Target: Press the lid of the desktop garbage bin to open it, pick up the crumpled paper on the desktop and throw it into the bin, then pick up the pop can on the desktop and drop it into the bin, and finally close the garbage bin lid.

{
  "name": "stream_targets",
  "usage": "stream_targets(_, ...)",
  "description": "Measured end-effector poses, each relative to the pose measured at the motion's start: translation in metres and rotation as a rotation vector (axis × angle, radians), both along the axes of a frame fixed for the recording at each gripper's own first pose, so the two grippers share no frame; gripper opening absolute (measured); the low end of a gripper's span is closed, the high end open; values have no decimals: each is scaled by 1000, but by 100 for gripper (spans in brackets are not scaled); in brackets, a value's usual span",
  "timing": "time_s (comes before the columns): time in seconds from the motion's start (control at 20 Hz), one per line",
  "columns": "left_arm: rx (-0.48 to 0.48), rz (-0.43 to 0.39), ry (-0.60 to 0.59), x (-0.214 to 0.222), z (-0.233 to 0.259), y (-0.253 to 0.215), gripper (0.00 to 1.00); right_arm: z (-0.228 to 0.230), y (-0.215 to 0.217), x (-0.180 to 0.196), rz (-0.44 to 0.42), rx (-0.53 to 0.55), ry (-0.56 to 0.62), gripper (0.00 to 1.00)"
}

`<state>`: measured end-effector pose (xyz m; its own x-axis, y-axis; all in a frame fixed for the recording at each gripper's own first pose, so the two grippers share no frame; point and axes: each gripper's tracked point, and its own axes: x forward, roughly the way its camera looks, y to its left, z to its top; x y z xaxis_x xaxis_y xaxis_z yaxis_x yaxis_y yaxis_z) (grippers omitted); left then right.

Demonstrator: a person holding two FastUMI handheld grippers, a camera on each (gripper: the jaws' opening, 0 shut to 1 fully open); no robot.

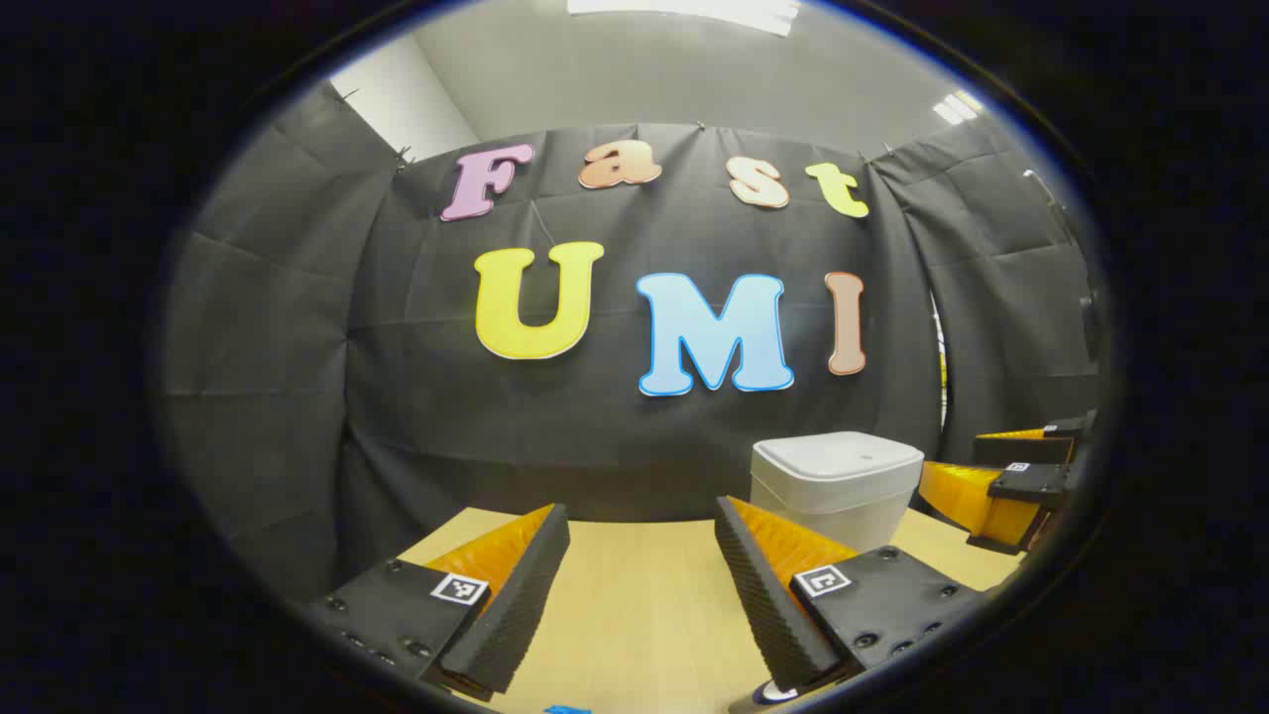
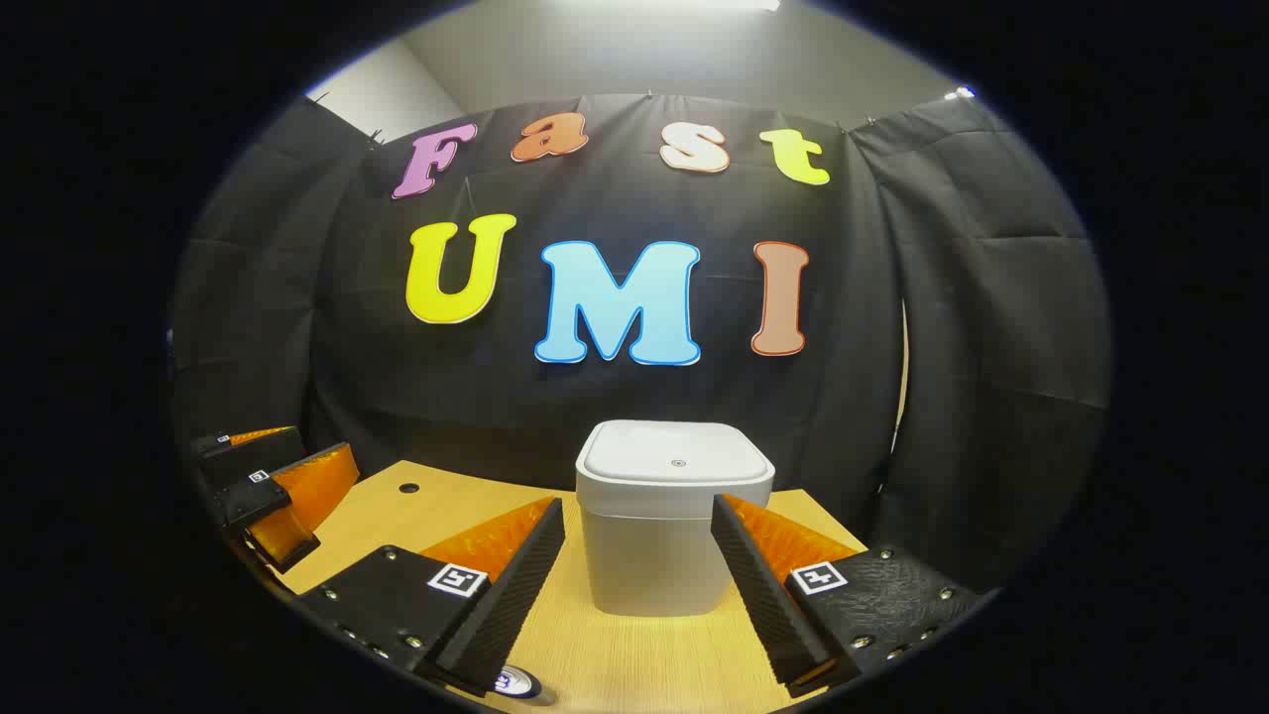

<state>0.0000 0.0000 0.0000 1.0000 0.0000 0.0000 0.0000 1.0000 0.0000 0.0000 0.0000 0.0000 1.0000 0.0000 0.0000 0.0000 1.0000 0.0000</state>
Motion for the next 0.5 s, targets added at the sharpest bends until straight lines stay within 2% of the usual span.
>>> stream_targets(0.45, 6, 0, 10, -8, -4, 0, 100, -4, 1, -6, 14, -9, 7, 93)
stream_targets(0.5, 3, 0, 10, -8, -4, -2, 97, -4, 1, -6, 15, -12, 10, 92)
